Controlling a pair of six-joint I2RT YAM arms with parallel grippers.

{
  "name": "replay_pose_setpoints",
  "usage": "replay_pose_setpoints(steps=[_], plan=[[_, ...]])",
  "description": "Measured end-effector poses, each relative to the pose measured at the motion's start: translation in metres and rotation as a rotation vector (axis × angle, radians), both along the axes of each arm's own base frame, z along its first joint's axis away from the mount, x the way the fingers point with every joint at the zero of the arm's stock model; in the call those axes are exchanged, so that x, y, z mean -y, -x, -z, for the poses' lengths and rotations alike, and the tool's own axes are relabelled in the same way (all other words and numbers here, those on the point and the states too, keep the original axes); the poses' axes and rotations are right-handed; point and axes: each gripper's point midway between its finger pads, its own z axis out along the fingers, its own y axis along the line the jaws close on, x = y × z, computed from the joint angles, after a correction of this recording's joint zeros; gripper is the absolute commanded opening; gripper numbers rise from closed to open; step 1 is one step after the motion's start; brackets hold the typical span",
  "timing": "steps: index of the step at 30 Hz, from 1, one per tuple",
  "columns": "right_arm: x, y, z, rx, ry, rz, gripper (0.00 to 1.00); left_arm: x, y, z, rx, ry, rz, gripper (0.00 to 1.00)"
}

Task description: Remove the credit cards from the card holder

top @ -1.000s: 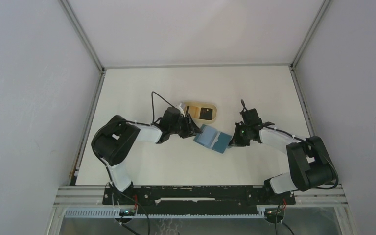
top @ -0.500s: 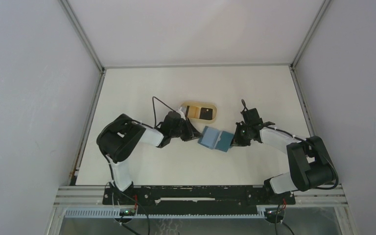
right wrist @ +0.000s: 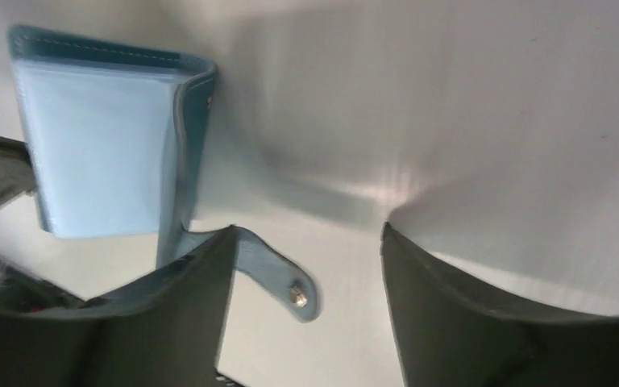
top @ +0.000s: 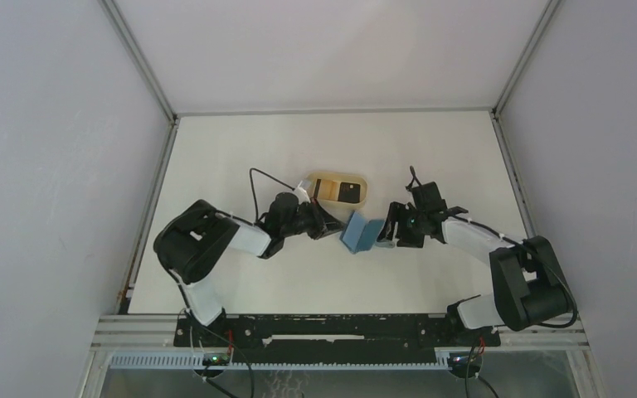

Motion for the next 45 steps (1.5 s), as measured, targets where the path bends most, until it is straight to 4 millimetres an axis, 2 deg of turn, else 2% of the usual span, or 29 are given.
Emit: replay_pose_setpoints(steps=[1, 6, 13, 16, 19, 21, 23, 29, 38, 42, 45], plan=[[-0.003, -0.001, -0.005, 0.02, -0.015, -0.013, 0.89, -0.002, 0.002, -0.005, 0.011, -0.002, -0.002, 0.0], [-0.019, 0.001, -0.02, 0.072, -0.127, -0.056, 0.96, -0.011, 0.004, -0.018, 0.051, -0.031, -0.028, 0.0], [-0.038, 0.016, -0.025, 0.086, -0.3, -0.045, 0.99, -0.026, 0.005, -0.005, 0.032, -0.114, -0.083, 0.0], [-0.041, 0.018, -0.04, 0.149, -0.337, -0.036, 1.0, -0.035, 0.005, -0.001, 0.039, -0.176, -0.107, 0.0], [-0.048, 0.013, -0.065, 0.254, -0.367, -0.054, 1.0, -0.046, 0.007, -0.002, 0.065, -0.248, -0.125, 0.0], [-0.054, 0.01, -0.074, 0.291, -0.378, -0.064, 1.0, -0.052, 0.009, -0.003, 0.082, -0.294, -0.132, 0.0], [-0.059, 0.008, -0.072, 0.28, -0.372, -0.069, 1.0, -0.056, 0.009, -0.004, 0.093, -0.328, -0.135, 0.0], [-0.072, 0.013, -0.046, 0.191, -0.309, -0.074, 0.98, -0.062, 0.008, 0.001, 0.099, -0.386, -0.145, 0.0], [-0.06, 0.013, -0.025, 0.135, -0.227, -0.015, 0.86, -0.071, 0.009, 0.003, 0.095, -0.426, -0.166, 0.0], [-0.057, 0.014, -0.015, 0.109, -0.198, 0.001, 0.75, -0.074, 0.009, 0.004, 0.091, -0.439, -0.173, 0.0], [-0.056, 0.015, -0.009, 0.09, -0.188, 0.007, 0.72, -0.074, 0.009, 0.005, 0.089, -0.443, -0.174, 0.0]])
